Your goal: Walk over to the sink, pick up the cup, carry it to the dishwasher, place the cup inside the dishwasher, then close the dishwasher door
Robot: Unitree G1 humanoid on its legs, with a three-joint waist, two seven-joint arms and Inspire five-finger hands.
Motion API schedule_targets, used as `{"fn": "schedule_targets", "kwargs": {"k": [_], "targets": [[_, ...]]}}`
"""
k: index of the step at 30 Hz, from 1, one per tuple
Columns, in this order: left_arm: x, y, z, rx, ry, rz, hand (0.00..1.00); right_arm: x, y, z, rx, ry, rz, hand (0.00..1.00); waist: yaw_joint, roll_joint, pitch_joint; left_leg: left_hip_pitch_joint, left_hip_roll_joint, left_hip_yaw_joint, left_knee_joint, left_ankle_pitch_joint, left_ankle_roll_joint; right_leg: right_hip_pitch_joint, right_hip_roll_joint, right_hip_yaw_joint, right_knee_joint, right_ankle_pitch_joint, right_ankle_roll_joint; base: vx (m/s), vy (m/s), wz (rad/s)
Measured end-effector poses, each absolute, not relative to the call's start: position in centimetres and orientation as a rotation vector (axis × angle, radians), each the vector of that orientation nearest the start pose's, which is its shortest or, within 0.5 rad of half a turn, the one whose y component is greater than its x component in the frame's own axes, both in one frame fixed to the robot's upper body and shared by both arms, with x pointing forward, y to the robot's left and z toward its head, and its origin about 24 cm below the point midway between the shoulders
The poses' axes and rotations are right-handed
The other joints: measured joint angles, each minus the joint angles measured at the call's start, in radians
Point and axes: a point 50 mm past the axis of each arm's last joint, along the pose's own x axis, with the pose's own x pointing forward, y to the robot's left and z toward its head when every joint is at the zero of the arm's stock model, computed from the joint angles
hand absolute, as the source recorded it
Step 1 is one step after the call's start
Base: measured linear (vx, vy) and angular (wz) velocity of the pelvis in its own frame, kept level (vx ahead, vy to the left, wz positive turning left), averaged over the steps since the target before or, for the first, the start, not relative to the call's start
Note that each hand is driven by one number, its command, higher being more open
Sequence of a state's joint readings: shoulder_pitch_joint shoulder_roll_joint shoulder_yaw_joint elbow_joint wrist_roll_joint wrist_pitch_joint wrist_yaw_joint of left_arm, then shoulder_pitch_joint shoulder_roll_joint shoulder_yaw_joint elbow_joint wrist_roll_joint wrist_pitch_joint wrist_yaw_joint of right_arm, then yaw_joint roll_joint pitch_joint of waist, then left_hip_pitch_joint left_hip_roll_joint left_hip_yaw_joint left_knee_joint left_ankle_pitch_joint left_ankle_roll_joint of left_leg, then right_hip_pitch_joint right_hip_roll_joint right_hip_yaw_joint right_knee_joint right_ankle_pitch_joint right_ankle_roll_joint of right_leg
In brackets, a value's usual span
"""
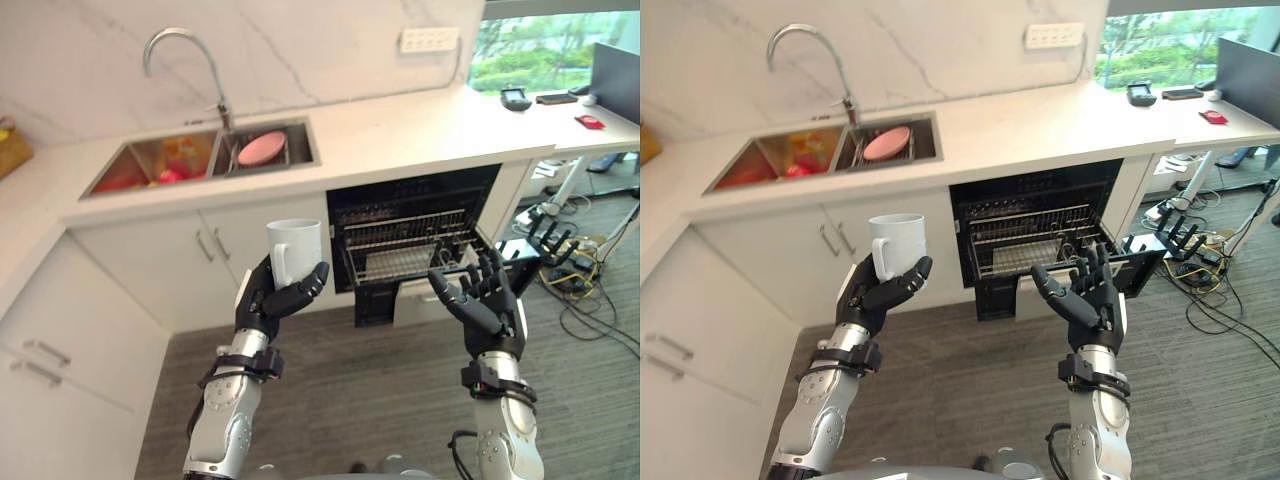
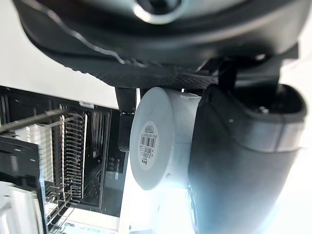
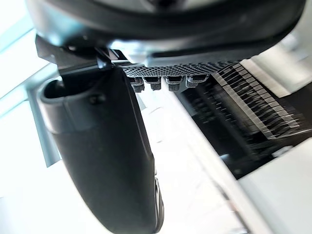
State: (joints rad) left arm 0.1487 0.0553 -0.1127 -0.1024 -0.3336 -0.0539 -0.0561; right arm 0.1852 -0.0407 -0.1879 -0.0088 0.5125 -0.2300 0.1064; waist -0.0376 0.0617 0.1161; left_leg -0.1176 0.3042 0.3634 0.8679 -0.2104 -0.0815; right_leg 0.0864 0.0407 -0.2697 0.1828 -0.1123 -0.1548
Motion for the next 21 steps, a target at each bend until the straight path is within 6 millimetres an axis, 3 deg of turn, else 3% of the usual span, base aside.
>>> {"fn": "schedule_targets", "kwargs": {"k": [2,4,6,8,10,11,12,13,14,15,16,18,19,21], "targets": [[22.1,14.1,3.7,-0.297,-0.010,-0.103,0.00,21.1,-21.3,3.2,0.407,-0.155,-0.188,1.00,0.008,-0.002,0.001,0.001,-0.040,-0.066,-0.283,0.008,-0.011,0.022,-0.005,0.057,-0.007,-0.008,0.014,0.28,0.088,-1.09],[21.3,14.3,4.2,-0.318,-0.033,-0.076,0.00,22.0,-20.2,3.6,0.370,-0.154,-0.114,1.00,0.013,0.012,-0.008,0.005,-0.073,-0.234,-0.628,0.060,-0.031,0.014,-0.006,0.157,0.002,-0.026,0.041,0.29,0.203,-1.39],[21.1,14.3,4.3,-0.333,-0.043,-0.064,0.00,22.4,-19.5,3.3,0.335,-0.123,-0.064,1.00,0.018,0.017,-0.010,0.000,-0.068,-0.302,-0.697,0.084,-0.037,0.004,-0.015,0.235,0.037,-0.056,0.073,0.30,0.308,-1.28],[21.1,14.2,4.4,-0.333,-0.047,-0.081,0.00,22.4,-19.8,3.0,0.302,-0.100,-0.052,1.00,0.013,0.044,-0.026,0.005,-0.074,-0.326,-0.662,0.095,-0.037,-0.010,-0.025,0.311,0.090,-0.118,0.132,0.22,0.355,-1.01],[21.1,14.1,4.6,-0.335,-0.067,-0.088,0.00,22.4,-20.5,3.3,0.284,-0.107,-0.065,1.00,0.009,0.070,-0.044,0.062,-0.107,-0.326,-0.684,0.128,-0.001,-0.043,-0.059,0.319,0.158,-0.186,0.172,0.21,0.448,-0.87],[21.2,14.3,4.8,-0.324,-0.083,-0.093,0.00,22.3,-20.9,3.1,0.292,-0.106,-0.091,1.00,-0.002,0.050,-0.047,0.094,-0.156,-0.313,-0.709,0.194,-0.060,-0.068,-0.143,0.274,0.238,-0.232,0.222,0.22,0.575,-0.60],[21.2,14.4,4.8,-0.316,-0.081,-0.096,0.00,22.0,-21.0,2.7,0.312,-0.094,-0.118,1.00,-0.014,0.018,-0.054,0.097,-0.195,-0.309,-0.703,0.189,-0.049,-0.074,-0.187,0.263,0.257,-0.244,0.240,0.28,0.619,-0.14],[21.5,14.4,5.0,-0.306,-0.089,-0.112,0.00,21.6,-21.2,2.4,0.340,-0.088,-0.159,1.00,-0.025,-0.014,-0.055,0.091,-0.245,-0.304,-0.686,0.167,-0.016,-0.070,-0.246,0.240,0.263,-0.247,0.263,0.24,0.393,0.18],[21.8,14.0,5.3,-0.310,-0.096,-0.130,0.00,21.4,-21.7,2.2,0.359,-0.091,-0.195,1.00,-0.029,-0.019,-0.055,0.084,-0.273,-0.300,-0.672,0.149,0.009,-0.070,-0.276,0.209,0.266,-0.229,0.295,0.23,0.340,0.16],[22.0,13.7,5.5,-0.311,-0.100,-0.140,0.00,21.3,-22.0,2.2,0.366,-0.093,-0.214,1.00,-0.030,-0.021,-0.055,0.086,-0.284,-0.298,-0.670,0.140,0.019,-0.074,-0.292,0.194,0.277,-0.218,0.306,0.18,0.310,0.06],[22.3,13.4,5.8,-0.310,-0.109,-0.161,0.00,21.1,-22.0,2.0,0.383,-0.085,-0.230,1.00,-0.026,-0.023,-0.051,0.111,-0.298,-0.289,-0.670,0.121,0.034,-0.089,-0.319,0.159,0.333,-0.195,0.298,0.14,0.272,-0.30],[22.3,13.2,5.9,-0.302,-0.107,-0.166,0.00,21.1,-21.3,1.7,0.404,-0.069,-0.215,1.00,-0.004,-0.024,-0.045,0.194,-0.299,-0.234,-0.701,0.102,0.051,-0.109,-0.361,0.074,0.437,-0.142,0.245,0.12,0.251,-0.72],[22.4,13.3,5.9,-0.296,-0.105,-0.158,0.00,21.4,-20.5,1.7,0.414,-0.067,-0.174,1.00,0.000,-0.029,-0.044,0.237,-0.295,-0.200,-0.728,0.096,0.061,-0.109,-0.378,0.023,0.454,-0.107,0.243,0.09,0.173,-0.76],[22.7,13.3,6.5,-0.293,-0.125,-0.143,0.00,21.9,-19.4,2.0,0.420,-0.077,-0.099,1.00,-0.005,-0.020,-0.049,0.253,-0.283,-0.158,-0.747,0.088,0.074,-0.130,-0.369,0.012,0.444,-0.069,0.249,0.08,0.191,-0.80]]}}
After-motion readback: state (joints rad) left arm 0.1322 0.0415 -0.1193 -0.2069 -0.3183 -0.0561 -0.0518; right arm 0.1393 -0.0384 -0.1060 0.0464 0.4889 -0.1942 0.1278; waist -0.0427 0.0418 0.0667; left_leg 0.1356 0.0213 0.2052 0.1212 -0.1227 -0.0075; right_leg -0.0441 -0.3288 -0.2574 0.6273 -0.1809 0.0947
